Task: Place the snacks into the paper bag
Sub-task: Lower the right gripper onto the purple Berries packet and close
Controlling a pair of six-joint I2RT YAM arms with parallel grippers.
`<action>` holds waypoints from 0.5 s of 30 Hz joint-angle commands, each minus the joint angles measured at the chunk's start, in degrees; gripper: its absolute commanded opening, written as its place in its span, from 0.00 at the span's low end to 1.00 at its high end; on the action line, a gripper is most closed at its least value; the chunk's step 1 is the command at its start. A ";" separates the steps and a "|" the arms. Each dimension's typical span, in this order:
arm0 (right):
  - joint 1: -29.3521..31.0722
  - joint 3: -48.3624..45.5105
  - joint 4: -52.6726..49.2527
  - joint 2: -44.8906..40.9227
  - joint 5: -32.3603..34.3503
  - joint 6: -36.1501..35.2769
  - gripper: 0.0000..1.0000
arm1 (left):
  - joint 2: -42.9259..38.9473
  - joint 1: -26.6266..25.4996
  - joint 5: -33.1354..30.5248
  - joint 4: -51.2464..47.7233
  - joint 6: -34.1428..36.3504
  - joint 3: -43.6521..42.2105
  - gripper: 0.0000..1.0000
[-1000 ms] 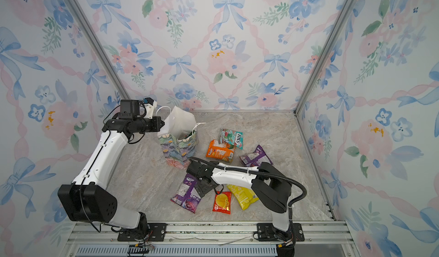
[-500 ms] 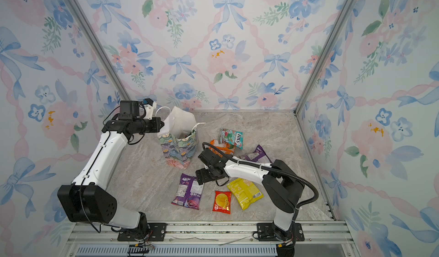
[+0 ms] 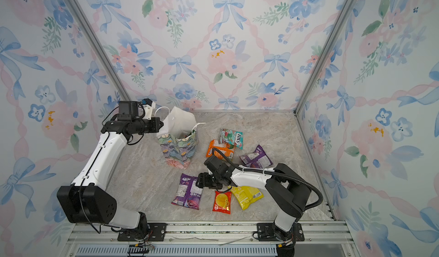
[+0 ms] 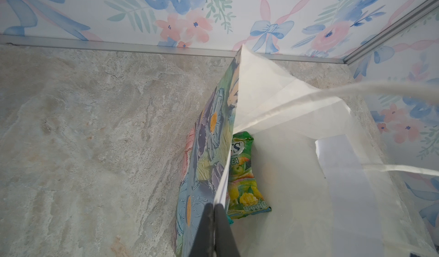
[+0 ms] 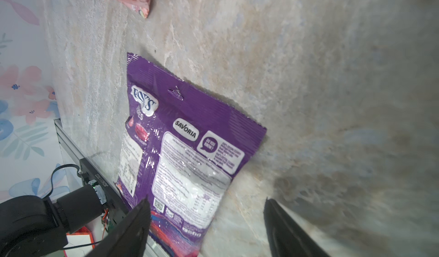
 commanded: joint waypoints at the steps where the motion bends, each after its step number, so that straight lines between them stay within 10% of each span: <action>1: 0.43 -1.27 4.66 0.76 -1.33 3.93 0.75 | -0.75 0.32 0.54 -0.94 0.49 -1.02 0.00; 15: 1.07 -1.04 8.58 5.40 -3.89 7.55 0.71 | -0.49 0.33 0.62 -0.92 0.46 -1.02 0.00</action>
